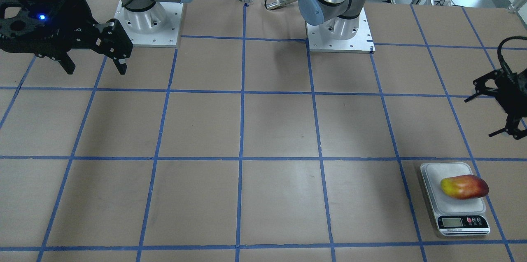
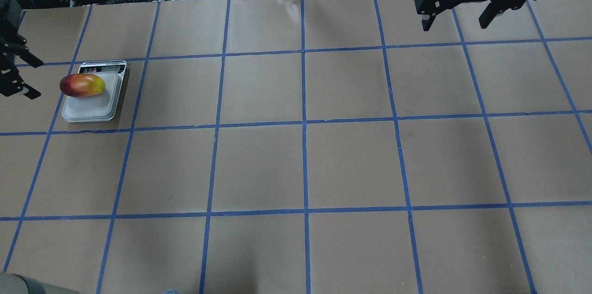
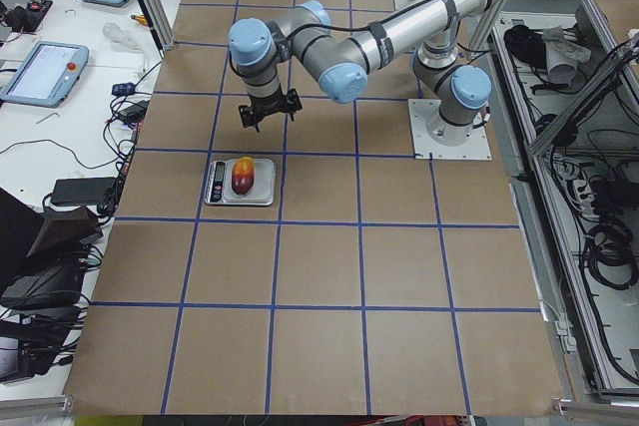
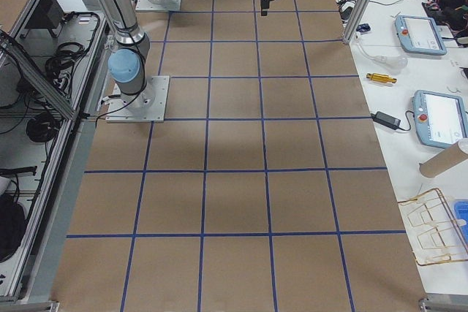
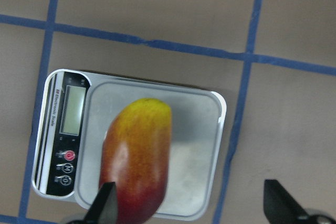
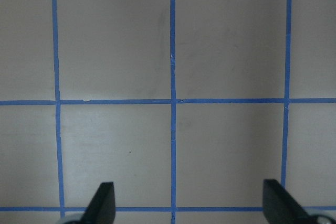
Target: Weigh mango
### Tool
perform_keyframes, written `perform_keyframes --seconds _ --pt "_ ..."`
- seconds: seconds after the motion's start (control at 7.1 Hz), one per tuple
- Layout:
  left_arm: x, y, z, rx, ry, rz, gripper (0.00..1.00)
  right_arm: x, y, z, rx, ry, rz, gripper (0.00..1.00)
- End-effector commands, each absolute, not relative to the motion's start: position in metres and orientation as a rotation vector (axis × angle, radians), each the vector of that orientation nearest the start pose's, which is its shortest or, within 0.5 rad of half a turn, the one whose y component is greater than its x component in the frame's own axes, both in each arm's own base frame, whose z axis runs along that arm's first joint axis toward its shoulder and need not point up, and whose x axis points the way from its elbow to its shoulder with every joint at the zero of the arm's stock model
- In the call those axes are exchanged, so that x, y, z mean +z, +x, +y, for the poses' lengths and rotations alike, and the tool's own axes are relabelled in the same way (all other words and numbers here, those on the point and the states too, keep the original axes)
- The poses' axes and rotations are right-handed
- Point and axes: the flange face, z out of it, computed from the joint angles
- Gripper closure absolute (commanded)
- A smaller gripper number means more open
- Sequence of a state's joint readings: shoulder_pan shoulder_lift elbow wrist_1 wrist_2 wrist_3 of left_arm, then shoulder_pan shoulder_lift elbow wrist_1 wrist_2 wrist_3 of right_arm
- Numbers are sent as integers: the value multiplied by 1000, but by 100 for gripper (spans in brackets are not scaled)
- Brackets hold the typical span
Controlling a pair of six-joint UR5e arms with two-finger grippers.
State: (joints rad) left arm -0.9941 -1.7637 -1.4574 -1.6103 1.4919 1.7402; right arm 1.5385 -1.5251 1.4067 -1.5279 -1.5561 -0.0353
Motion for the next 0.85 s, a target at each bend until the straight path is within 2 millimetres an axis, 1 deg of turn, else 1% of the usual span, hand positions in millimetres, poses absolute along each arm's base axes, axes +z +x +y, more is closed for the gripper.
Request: perform_keyframes --seconds 0.0,0.14,0.28,0.42,0.56,0.7 --pt "500 154 -500 -28 1429 2935 0 541 117 -520 -118 -3 3128 0" --pt "509 148 -493 -42 1195 3031 0 541 118 -520 -118 -6 3128 0" --pt "514 131 -493 -48 969 3108 0 542 118 -519 -121 -6 3127 0" --pt "518 91 -499 -27 904 3112 2 541 118 -520 -118 -6 3127 0" --pt "520 44 -508 -15 730 3154 1 541 118 -520 -118 -6 3127 0" --pt "518 -8 -513 3 559 3187 0 542 117 -520 -121 -3 3127 0"
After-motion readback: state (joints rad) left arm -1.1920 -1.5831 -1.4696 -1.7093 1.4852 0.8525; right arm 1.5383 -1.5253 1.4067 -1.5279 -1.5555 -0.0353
